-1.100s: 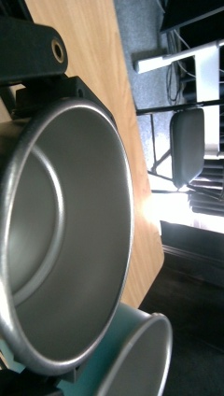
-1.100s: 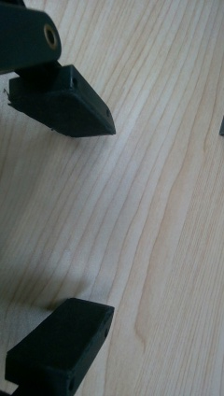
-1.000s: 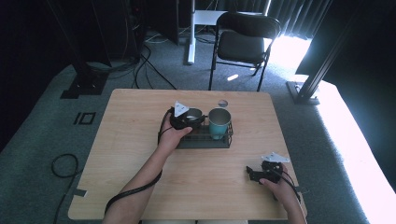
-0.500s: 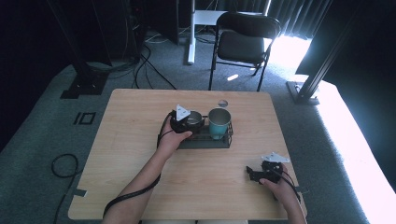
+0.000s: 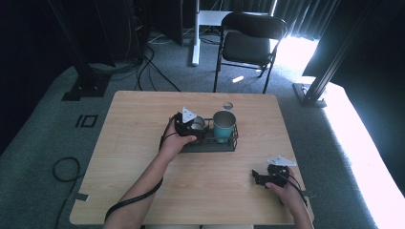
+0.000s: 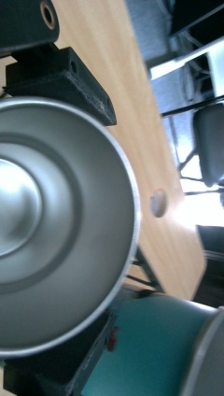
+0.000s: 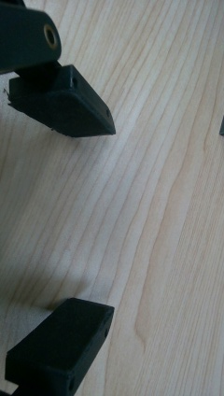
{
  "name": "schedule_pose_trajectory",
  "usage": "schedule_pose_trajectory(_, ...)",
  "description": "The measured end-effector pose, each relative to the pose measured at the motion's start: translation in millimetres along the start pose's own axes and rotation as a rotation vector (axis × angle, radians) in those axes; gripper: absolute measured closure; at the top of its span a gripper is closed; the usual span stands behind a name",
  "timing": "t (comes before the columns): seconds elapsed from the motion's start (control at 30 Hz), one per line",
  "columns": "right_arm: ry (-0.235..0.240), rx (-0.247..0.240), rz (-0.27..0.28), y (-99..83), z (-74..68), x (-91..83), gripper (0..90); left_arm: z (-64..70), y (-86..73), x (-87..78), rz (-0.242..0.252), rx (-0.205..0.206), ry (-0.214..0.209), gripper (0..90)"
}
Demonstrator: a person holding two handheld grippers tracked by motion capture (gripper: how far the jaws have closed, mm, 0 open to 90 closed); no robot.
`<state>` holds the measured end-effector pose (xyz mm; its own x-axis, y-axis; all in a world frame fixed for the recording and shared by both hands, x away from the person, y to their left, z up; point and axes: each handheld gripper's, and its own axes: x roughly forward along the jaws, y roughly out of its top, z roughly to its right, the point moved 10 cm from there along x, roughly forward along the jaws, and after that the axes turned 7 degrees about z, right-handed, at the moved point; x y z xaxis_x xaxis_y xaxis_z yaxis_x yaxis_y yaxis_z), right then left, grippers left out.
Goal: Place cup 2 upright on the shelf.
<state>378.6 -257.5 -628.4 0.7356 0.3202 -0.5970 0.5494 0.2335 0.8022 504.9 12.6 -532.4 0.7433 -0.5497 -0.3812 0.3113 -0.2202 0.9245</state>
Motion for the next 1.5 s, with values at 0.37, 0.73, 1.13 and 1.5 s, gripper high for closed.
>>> schedule_pose_trajectory(0.37, 0.0, 0.0, 0.0, 0.0, 0.0, 0.0, 11.4, -3.3, 5.4, -12.9, 0.01, -0.002, -0.013, 7.8)
schedule_pose_trajectory(0.73, 0.0, -0.001, 0.0, 0.0, 0.0, 0.0, 11.4, -4.7, 2.2, -27.8, 0.005, -0.008, -0.028, 7.7)
schedule_pose_trajectory(1.13, 0.0, -0.001, 0.0, 0.0, 0.0, 0.0, 11.4, -5.9, -0.6, -40.8, 0.011, -0.019, -0.035, 7.8)
schedule_pose_trajectory(1.5, 0.0, -0.001, 0.0, -0.1, -0.1, 0.0, 11.4, -7.7, -7.5, -52.4, 0.002, -0.023, -0.042, 7.8)
